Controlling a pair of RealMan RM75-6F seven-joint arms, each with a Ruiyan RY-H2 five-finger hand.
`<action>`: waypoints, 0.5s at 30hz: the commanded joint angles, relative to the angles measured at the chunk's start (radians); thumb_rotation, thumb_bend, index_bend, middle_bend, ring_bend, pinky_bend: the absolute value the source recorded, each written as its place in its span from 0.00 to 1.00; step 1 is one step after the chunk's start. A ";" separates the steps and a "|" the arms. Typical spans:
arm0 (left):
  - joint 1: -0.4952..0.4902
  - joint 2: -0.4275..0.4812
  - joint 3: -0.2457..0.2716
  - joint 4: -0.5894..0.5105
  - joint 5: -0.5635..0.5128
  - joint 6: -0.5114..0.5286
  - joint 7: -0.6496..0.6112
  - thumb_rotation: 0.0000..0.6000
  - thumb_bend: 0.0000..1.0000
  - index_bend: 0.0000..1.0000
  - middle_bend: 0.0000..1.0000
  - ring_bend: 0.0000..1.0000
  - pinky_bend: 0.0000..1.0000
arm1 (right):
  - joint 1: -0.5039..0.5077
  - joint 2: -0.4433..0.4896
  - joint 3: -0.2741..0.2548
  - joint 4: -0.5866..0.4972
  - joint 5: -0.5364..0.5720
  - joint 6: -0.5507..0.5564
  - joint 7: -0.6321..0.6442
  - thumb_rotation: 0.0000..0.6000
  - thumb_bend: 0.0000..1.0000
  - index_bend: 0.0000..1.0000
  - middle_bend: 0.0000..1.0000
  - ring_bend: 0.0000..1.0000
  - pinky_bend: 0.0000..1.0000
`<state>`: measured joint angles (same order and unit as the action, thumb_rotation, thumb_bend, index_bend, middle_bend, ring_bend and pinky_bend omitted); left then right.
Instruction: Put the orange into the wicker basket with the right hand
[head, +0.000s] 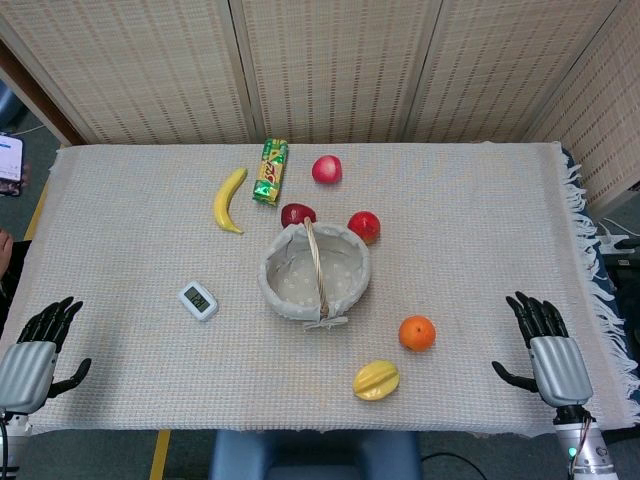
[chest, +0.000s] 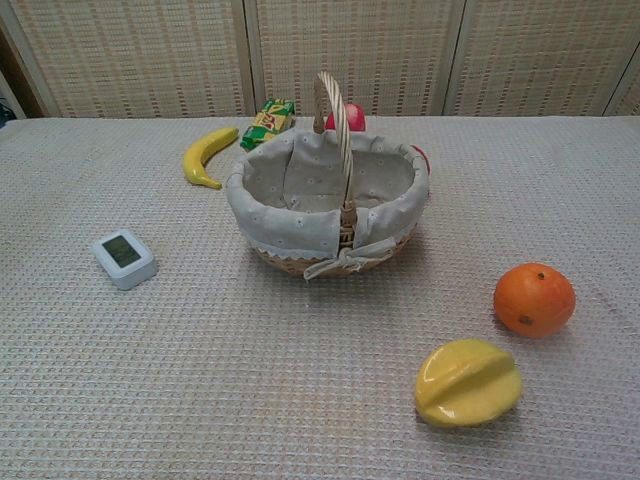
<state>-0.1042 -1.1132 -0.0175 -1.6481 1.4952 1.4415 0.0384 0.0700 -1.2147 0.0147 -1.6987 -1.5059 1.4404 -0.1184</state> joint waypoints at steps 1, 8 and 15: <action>0.000 0.000 -0.001 0.000 -0.002 0.000 0.001 1.00 0.33 0.00 0.00 0.00 0.10 | 0.003 0.011 -0.009 -0.014 -0.002 -0.015 0.001 0.90 0.12 0.00 0.00 0.00 0.01; 0.001 -0.001 -0.002 -0.002 -0.007 0.000 0.003 1.00 0.33 0.00 0.00 0.00 0.10 | 0.033 0.047 -0.006 -0.081 0.075 -0.105 -0.101 0.90 0.11 0.00 0.00 0.00 0.01; -0.003 -0.001 -0.002 0.001 -0.008 -0.010 -0.002 1.00 0.33 0.00 0.00 0.00 0.10 | 0.122 0.050 0.054 -0.187 0.281 -0.251 -0.227 0.90 0.11 0.00 0.00 0.00 0.01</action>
<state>-0.1070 -1.1140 -0.0196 -1.6472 1.4870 1.4320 0.0367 0.1507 -1.1639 0.0386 -1.8419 -1.2963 1.2437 -0.2966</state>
